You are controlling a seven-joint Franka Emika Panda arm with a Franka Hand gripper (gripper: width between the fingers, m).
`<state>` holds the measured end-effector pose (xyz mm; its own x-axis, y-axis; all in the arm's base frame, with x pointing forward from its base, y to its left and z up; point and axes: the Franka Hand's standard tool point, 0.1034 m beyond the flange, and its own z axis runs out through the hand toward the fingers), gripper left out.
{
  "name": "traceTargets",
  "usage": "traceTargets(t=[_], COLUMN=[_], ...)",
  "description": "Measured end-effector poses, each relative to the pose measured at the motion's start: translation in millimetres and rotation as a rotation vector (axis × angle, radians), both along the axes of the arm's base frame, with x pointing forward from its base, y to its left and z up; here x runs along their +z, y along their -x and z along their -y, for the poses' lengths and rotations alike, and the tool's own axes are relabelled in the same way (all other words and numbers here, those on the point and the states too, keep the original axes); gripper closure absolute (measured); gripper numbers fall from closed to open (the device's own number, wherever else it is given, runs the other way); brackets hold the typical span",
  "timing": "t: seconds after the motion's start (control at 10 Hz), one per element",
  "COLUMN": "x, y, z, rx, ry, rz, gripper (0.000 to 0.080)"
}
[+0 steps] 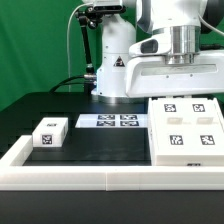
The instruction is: Assemble cabinet
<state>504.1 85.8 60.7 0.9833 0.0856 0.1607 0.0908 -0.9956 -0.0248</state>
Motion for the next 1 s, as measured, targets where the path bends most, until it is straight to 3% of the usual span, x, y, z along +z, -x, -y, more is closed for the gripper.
traceTargets(t=[0.4,0.8,1.0], x=[-2.0,18.2,19.0], y=[1.5,3.5,3.6], z=[0.2,1.4,1.5], rx=[0.000,0.003,0.003], ry=[0.001,-0.001,-0.001], rz=[-0.005,-0.010,-0.013], gripper=[0.0798,0.0798,0.0798])
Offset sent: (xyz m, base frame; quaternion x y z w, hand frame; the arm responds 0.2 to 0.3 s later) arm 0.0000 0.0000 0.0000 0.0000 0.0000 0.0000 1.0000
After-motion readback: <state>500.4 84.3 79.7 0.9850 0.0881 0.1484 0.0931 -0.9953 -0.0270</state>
